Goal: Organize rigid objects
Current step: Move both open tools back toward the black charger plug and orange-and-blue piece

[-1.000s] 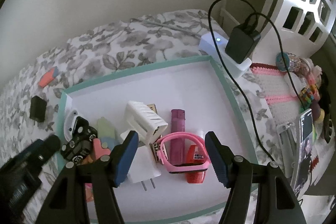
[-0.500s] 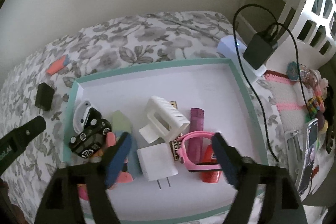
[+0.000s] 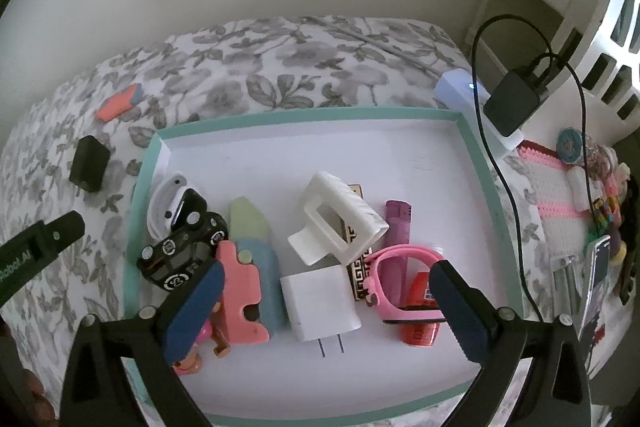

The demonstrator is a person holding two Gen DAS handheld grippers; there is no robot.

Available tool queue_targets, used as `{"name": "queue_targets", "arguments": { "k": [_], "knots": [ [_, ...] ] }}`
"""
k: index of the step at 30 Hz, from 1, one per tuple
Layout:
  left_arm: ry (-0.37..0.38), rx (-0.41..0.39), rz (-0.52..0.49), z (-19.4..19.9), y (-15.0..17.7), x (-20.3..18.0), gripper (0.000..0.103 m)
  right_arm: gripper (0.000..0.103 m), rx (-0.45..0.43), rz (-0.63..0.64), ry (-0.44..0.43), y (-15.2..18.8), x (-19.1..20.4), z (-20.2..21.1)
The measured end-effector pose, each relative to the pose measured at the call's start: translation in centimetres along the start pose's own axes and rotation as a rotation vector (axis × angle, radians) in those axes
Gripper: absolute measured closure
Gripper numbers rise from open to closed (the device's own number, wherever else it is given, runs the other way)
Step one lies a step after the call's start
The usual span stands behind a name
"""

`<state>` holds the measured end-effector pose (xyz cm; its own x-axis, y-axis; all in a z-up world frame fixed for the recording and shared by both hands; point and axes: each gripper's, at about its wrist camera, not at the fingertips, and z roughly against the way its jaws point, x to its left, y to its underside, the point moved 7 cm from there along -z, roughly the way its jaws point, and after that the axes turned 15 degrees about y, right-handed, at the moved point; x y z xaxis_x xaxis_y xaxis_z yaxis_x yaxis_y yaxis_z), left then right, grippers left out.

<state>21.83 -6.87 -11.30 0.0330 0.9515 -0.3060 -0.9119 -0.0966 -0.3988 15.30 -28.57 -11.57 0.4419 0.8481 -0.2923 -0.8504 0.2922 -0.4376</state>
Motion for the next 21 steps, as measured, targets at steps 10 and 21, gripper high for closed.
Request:
{"name": "queue_targets", "arguments": {
  "k": [10, 21],
  "knots": [
    [-0.059, -0.039, 0.045, 1.0, -1.3, 3.8, 0.001, 0.000, -0.035, 0.021, -0.033, -0.2, 1.6, 1.0],
    [-0.116, -0.071, 0.059, 2.6, -2.3, 7.2, 0.000, 0.000, -0.084, 0.097, -0.147, 0.2, 7.4, 4.0]
  ]
}}
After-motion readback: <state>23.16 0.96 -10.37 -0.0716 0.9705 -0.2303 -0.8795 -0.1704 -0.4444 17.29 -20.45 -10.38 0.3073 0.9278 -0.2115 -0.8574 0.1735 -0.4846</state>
